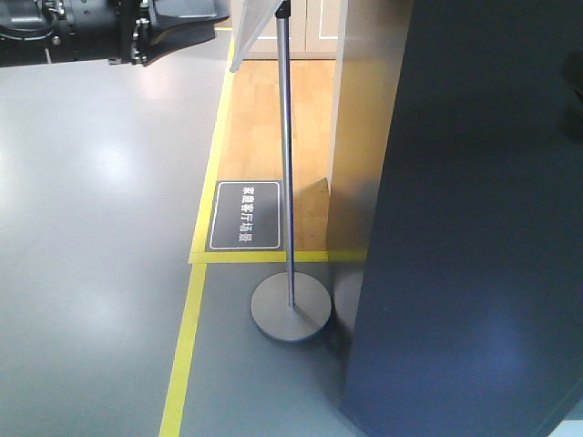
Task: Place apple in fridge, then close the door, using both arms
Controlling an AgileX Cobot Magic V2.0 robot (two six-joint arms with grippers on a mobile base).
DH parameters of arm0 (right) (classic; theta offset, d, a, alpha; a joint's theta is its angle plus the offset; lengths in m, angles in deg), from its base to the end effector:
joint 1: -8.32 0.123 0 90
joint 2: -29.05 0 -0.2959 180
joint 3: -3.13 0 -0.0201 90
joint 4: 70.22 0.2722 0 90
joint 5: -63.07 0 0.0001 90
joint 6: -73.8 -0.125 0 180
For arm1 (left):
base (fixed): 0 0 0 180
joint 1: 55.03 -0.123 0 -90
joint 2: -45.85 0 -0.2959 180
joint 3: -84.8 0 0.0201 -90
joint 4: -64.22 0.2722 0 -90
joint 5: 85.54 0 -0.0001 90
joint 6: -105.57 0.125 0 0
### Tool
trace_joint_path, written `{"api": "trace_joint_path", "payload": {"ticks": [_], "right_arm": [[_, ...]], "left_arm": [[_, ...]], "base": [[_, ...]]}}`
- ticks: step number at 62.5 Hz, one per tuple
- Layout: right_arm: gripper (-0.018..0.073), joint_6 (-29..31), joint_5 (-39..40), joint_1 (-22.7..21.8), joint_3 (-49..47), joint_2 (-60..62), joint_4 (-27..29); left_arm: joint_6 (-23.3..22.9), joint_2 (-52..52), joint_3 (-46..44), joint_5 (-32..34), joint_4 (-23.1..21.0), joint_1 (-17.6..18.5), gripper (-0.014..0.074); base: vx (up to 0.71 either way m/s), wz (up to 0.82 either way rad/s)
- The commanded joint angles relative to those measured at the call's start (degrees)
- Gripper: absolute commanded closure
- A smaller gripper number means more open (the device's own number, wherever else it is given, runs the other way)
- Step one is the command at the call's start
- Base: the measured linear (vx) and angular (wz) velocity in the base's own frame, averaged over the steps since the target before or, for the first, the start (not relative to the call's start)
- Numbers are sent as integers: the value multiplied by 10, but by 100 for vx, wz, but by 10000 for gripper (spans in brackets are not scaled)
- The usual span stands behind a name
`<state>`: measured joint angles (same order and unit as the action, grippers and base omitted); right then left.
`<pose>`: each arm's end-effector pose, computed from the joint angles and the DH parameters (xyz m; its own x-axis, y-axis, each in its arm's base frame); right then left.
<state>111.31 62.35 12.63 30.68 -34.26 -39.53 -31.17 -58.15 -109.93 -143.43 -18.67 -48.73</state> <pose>0.2637 0.0207 0.4001 -0.0159 -0.1203 -0.9926 -0.0840 0.9894 -0.1186 0.3960 -0.1495 0.4214 -0.6367 -0.2308 -0.7358 0.6351 0.3842 -0.6701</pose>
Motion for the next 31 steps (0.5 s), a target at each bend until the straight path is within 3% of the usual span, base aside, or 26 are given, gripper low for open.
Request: {"api": "trace_joint_path", "payload": {"ticks": [1, 8, 15, 31], "right_arm": [[43, 12, 112, -3, -39, -50, 1], [43, 12, 179, -3, -55, -102, 22], [43, 16, 238, -3, -67, -142, 81], [43, 86, 269, -3, -119, -216, 148]], "left_arm": [[3, 27, -19, 13, -10, -7, 285], [1, 27, -19, 18, 17, -12, 302], [-3, 27, -19, 28, 40, -12, 313], [-3, 27, -19, 55, 54, -12, 313]], "base": [[0, 0], [0, 0], [0, 0], [0, 0]]}}
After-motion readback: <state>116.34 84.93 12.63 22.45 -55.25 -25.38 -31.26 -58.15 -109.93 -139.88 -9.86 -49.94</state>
